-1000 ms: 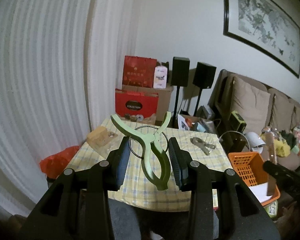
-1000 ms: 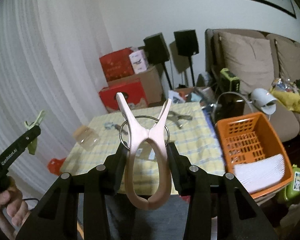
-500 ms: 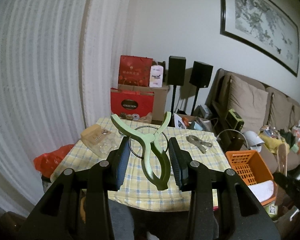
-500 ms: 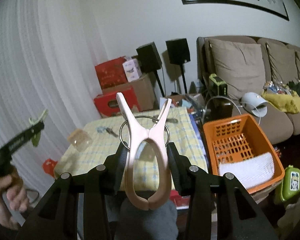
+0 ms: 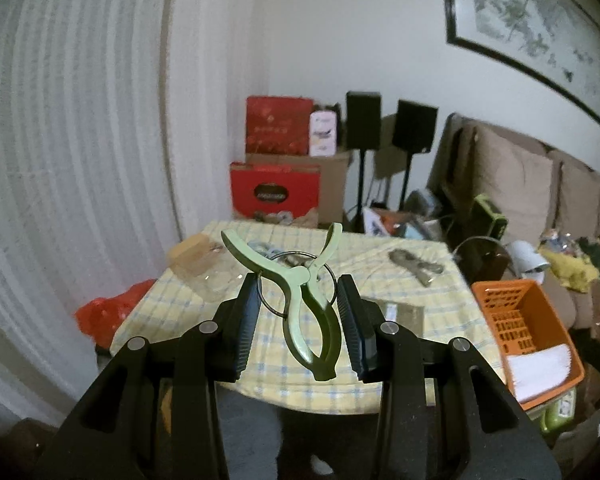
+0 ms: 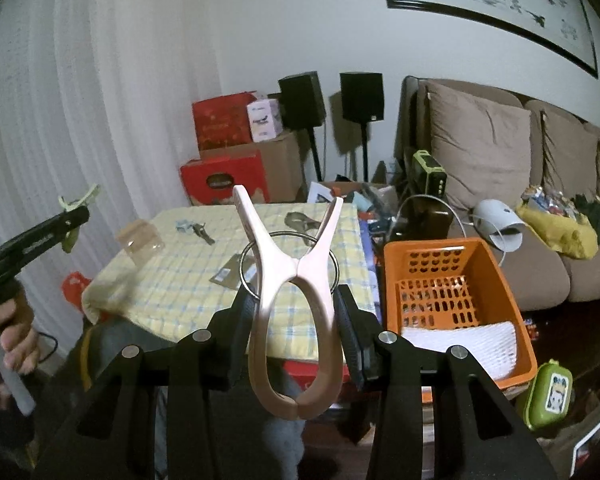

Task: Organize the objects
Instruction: 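Carry both held clothespins away from the table toward the orange basket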

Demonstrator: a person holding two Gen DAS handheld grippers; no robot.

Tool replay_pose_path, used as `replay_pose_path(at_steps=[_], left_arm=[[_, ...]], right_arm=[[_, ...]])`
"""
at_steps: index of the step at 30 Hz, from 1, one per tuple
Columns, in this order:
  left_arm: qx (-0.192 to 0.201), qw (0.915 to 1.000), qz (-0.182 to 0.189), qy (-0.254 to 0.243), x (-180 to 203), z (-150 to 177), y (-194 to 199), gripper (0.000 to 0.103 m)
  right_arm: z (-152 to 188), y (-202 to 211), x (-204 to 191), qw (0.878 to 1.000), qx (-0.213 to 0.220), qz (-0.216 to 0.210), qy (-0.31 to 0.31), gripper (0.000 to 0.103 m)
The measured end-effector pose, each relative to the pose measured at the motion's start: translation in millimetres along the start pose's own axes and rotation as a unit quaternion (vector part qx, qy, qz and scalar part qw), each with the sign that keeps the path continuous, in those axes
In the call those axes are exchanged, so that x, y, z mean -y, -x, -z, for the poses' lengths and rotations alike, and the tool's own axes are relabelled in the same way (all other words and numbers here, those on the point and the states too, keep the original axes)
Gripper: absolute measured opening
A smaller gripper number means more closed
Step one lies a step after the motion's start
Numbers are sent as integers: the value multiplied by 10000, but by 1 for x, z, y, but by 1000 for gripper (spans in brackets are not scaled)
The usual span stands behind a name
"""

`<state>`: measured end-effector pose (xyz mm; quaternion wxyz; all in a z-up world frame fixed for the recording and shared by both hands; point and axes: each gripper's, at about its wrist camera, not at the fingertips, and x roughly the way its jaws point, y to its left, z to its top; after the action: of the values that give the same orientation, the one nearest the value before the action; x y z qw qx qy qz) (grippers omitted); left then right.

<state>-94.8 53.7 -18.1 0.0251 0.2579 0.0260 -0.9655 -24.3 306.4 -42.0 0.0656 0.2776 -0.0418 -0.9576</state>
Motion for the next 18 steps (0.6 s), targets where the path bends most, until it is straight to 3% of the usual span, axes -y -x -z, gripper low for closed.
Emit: replay_pose_path(at_steps=[6, 12, 18], left_arm=[[-11, 9999, -116, -35, 6, 7, 1, 36], [8, 9988, -482, -72, 10, 6, -11, 36], [134, 9979, -627, -88, 12, -1, -16, 36]], right_arm=[[9, -22, -5, 9991, -240, -91, 343, 41], [0, -28, -9, 9980, -98, -241, 568, 41], [-20, -19, 22, 9995, 187, -124, 236, 41]])
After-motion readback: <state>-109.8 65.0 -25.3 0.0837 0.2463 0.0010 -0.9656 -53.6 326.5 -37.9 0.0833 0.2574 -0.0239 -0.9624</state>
